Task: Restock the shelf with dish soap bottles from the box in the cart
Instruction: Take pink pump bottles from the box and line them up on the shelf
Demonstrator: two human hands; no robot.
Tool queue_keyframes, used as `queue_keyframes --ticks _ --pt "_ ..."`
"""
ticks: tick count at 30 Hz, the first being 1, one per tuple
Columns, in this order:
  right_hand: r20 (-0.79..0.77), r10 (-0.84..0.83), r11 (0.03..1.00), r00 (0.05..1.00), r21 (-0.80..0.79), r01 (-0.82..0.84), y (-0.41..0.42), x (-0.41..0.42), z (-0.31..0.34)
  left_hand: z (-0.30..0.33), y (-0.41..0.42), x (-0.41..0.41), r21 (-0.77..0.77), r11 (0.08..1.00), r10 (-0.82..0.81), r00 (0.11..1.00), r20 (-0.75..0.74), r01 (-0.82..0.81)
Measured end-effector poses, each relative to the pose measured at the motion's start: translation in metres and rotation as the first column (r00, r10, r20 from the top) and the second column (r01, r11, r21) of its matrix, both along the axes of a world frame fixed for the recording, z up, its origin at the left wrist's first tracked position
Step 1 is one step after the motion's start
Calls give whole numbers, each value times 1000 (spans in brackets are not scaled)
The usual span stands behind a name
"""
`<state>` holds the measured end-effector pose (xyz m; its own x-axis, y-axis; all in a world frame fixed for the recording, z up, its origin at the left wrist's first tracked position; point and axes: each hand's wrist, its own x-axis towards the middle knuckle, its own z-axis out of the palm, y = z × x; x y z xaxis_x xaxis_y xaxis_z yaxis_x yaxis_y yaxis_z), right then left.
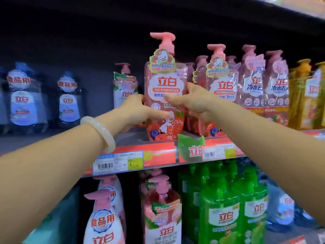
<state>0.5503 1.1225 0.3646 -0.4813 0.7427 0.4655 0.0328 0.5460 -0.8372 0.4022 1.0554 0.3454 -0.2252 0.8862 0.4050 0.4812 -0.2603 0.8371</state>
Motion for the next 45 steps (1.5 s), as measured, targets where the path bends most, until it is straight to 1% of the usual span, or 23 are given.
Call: queue_keyframes --ticks 4,6,9,12,14,17,20,21,23,24,26,28,30,33,36,40,45 --pt "7 -90 994 996 60 89 8 1 -2 -4 10 7 -29 1000 -3 1000 30 4" --pt "48 -155 979 987 138 148 10 3 -2 -5 13 11 -22 999 -23 999 38 24" --pt "153 -325 900 933 354 255 7 13 -1 -10 19 18 4 999 -43 997 58 43" --pt "233 -496 794 836 510 329 4 23 1 -13 26 25 22 999 -41 997 63 40" --pt "280 -570 761 773 536 367 4 29 4 -14 29 30 34 999 -21 999 37 20" --pt "295 -591 750 751 544 376 6 34 6 -14 32 36 39 999 37 999 9 -37" --pt "316 -631 712 708 599 368 2 36 9 -11 30 39 22 994 111 993 -45 -110" --pt "333 -631 716 700 597 362 2 37 10 -10 29 40 19 992 124 990 -60 -123" --pt "365 -594 754 717 563 338 2 38 12 -10 29 41 23 991 132 988 -76 -130" --pt "370 -596 751 713 571 332 3 39 12 -10 29 41 26 991 131 988 -81 -129" --pt "345 -663 681 665 646 344 5 39 10 -12 29 41 36 992 126 987 -96 -123" --pt "282 -721 604 633 703 375 6 40 5 -15 29 40 66 993 108 986 -126 -101" --pt "211 -738 559 641 724 405 9 43 -2 -18 29 37 93 993 94 982 -166 -79" --pt "99 -706 513 702 754 410 14 50 -13 -20 29 33 123 989 108 968 -226 -81" --pt "104 -641 522 761 786 332 19 56 -23 -21 29 31 137 988 106 965 -239 -74" --pt "76 -639 485 765 812 325 26 61 -30 -22 30 33 136 988 98 970 -222 -69" --pt "44 -630 487 775 800 350 34 64 -33 -23 33 38 162 984 110 972 -206 -77"
